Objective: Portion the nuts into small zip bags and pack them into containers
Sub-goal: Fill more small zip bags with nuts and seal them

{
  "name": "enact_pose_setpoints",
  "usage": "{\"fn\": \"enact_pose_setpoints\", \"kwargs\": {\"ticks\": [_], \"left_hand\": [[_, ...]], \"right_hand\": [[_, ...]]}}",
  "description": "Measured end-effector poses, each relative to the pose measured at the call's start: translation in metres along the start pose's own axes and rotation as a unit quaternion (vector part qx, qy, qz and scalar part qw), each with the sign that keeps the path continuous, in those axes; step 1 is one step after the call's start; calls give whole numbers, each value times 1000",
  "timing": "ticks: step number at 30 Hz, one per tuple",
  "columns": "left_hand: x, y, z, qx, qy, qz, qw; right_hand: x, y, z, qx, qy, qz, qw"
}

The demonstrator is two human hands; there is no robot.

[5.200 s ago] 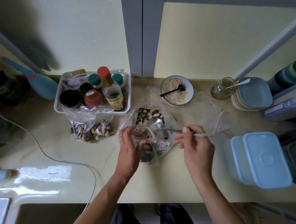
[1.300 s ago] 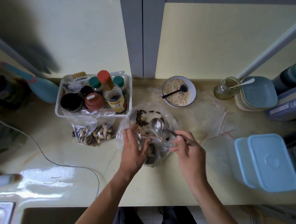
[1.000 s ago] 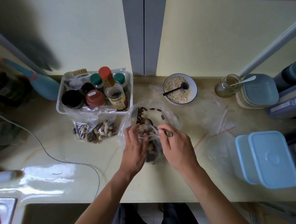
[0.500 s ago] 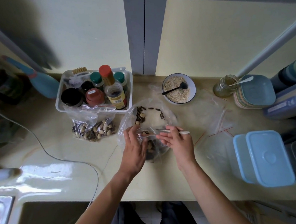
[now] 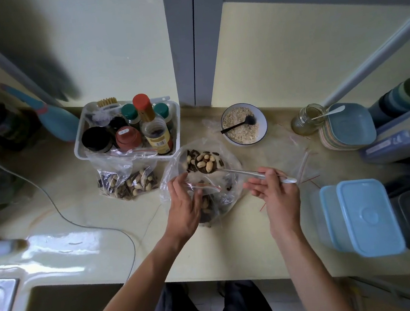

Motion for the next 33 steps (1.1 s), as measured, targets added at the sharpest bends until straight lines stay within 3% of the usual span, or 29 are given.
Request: {"fn": "enact_pose_setpoints", "kwargs": {"ticks": [6,11,16,21,26,33], "left_hand": [[-1,-6,11,4,6,-10,1000],[2,-6,12,21,-4,-8,1000],[4,-6,9,21,1,-16,1000],[5,-5,8,19,-6,-9,1000],[1,-3,4,18,-18,-7,1000],[1,7,-1,21,-19,-5,1000]], "right_hand": [[26,15,-12,27,29,-76,996],[27,21,-20,98,93,-192,972],[27,23,-24,211,124,-276,929],[35,22,-24,331,169,-359,857],[42,21,-24,331,222,-376,836],[59,22,-31,241,288,-286,882]]}}
Point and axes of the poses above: each hand's wrist, its own z-axis towards the middle knuckle, its own y-axis out of the back of the hand, x = y × z, the point moved 1 cm from there along z, towards the middle knuckle, and after that the axes turned 3 degrees about -y, right-handed, at the moved point
